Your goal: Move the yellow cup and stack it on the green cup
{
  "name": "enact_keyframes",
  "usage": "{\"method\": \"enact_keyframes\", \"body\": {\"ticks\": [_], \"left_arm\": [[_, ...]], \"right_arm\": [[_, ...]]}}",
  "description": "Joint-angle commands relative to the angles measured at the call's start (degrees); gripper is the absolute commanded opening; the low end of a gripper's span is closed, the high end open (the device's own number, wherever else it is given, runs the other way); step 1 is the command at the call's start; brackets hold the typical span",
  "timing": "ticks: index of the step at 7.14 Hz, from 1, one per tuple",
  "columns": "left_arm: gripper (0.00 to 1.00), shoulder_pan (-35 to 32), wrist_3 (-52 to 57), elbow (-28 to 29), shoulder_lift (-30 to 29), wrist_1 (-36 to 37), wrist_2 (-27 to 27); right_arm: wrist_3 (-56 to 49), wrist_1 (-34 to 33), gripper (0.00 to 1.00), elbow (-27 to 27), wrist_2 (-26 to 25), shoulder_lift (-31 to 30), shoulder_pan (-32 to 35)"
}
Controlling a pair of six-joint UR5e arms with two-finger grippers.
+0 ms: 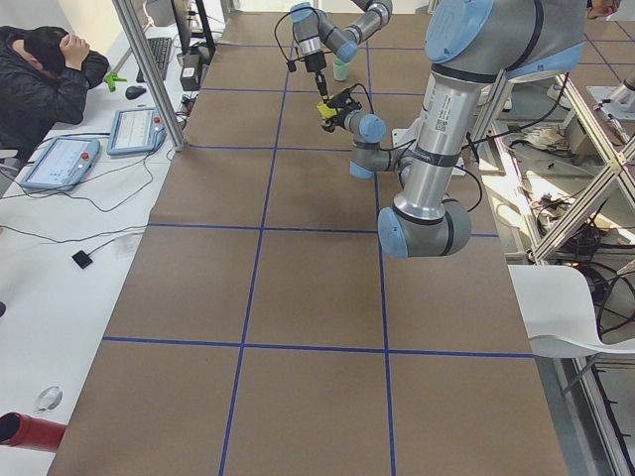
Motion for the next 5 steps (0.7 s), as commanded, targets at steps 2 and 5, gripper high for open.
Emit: {"method": "enact_keyframes", "body": {"ticks": [2,5], "left_arm": [[1.0,-1.53,-1.91,-1.48,3.25,1.03,1.67],[1.0,-14.84,-2.08,-6.22,10.38,13.82,-9.06]], "right_arm": [[-1.32,-0.16,0.0,0.39,-11.33,-4.95,13.89],[-20.09,-1.9,0.0,8.08,-14.89,-15.27,21.66]]}}
